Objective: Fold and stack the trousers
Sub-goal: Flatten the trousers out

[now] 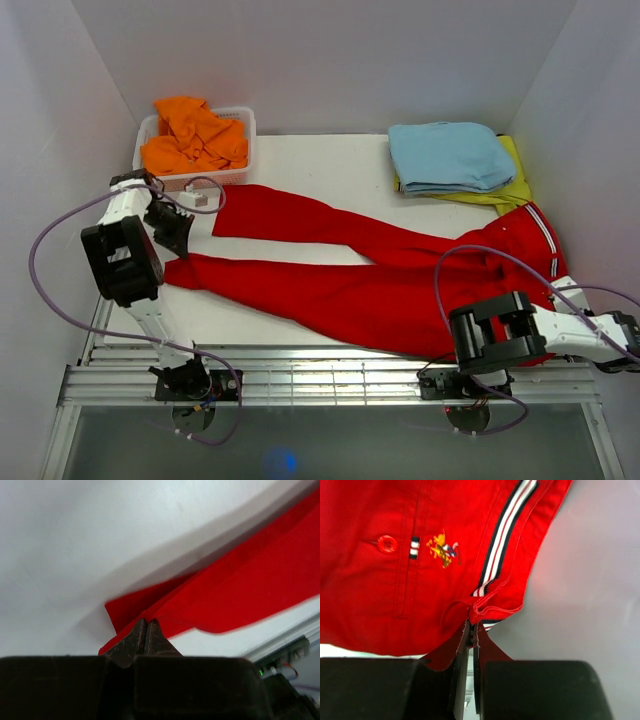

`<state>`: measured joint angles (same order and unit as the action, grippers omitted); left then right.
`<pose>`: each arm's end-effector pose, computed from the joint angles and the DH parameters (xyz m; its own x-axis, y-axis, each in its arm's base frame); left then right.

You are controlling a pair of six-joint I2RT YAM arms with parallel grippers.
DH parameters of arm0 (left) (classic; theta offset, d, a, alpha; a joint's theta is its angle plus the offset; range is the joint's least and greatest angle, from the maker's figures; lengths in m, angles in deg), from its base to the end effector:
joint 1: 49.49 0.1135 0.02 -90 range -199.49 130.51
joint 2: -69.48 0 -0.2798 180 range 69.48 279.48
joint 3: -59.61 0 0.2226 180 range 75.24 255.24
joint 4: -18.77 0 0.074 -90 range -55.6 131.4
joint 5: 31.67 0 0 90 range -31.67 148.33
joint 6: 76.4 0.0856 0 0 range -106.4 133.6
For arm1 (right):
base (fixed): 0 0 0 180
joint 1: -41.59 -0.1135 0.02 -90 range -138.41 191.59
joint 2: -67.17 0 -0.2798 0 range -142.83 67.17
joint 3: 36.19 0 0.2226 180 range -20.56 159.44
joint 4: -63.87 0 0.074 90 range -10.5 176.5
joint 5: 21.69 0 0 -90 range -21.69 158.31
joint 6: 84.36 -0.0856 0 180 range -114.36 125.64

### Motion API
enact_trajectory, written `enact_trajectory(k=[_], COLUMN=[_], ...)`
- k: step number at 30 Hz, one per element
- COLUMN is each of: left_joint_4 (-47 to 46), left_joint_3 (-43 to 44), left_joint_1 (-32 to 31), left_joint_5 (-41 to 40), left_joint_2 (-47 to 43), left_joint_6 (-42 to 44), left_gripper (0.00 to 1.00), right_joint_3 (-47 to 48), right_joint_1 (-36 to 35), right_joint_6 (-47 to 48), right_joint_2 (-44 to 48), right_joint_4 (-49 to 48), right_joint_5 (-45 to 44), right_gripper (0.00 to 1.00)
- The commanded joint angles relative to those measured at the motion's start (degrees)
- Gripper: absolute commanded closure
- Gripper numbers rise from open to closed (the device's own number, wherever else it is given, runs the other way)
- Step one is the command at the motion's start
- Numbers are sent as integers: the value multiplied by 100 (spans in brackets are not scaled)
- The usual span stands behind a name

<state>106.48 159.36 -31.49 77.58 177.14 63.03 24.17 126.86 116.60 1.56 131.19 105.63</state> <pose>0.3037 0.0690 0.1954 -0.8605 0.4745 -0.1855 0.5093 0.8111 -0.2878 0.0656 -0.1638 0.2124 -0.6980 -0.5704 -0.4330 -0.3516 0.7997 -0.4866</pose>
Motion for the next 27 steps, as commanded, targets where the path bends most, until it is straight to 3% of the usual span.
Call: enact_trajectory(k=[1, 2, 6, 8, 9, 11, 12, 13, 14, 16, 18, 19, 20, 23, 27], left_joint_4=[-834, -1018, -1950, -1987, -1917, -2021, -2231, -2372, -2452, -2470, -2270, -2172, -1762, -1180, -731], left_joint_3=[632, 632, 851, 1062, 1220, 1195, 1082, 985, 879, 554, 431, 430, 508, 641, 299], left_joint_1=[-411, -472, -482, -543, -587, -683, -684, -649, -622, -500, -123, 105, 638, 1783, 2287], left_joint_5=[106, 88, 386, 475, 379, 230, 159, -7, 26, 481, 956, 1211, 1840, 2950, 3830], left_joint_2=[370, 405, 396, 458, 510, 502, 441, 232, 82, -278, -771, -859, -860, -624, -62], left_joint_6=[-740, -846, -1382, -1646, -1664, -1717, -1770, -1822, -1779, -1682, -1551, -1559, -1507, -928, -67], left_gripper=[95, 91, 94, 96, 91, 76, 62, 54, 41, 2, 2, 2, 2, 2, 6], right_joint_3=[-507, -570, -404, -185, -158, -140, -114, -53, 61, 544, 1087, 1247, 1370, 1591, 1530], right_joint_1=[-2, -2, -2, -37, -63, -72, -90, -81, -90, -99, -221, -326, -623, -1126, -2003], right_joint_6=[1174, 1130, 893, 1006, 989, 832, 553, 524, 532, 532, 454, 192, -2, -539, -899], right_joint_2=[748, 864, 918, 699, 628, 610, 593, 549, 505, 260, 101, -4, -40, -49, 248], right_joint_4=[-41, -122, 34, 395, 395, 82, -25, -9, 287, 736, 1254, 1335, 1362, 1406, 1494], right_joint_5=[-68, -24, 363, 399, 407, 416, 442, 443, 443, 557, 740, 742, 698, 443, 232], right_gripper=[92, 92, 92, 92, 92, 92, 92, 91, 87, 71, 58, 40, 36, 30, 29])
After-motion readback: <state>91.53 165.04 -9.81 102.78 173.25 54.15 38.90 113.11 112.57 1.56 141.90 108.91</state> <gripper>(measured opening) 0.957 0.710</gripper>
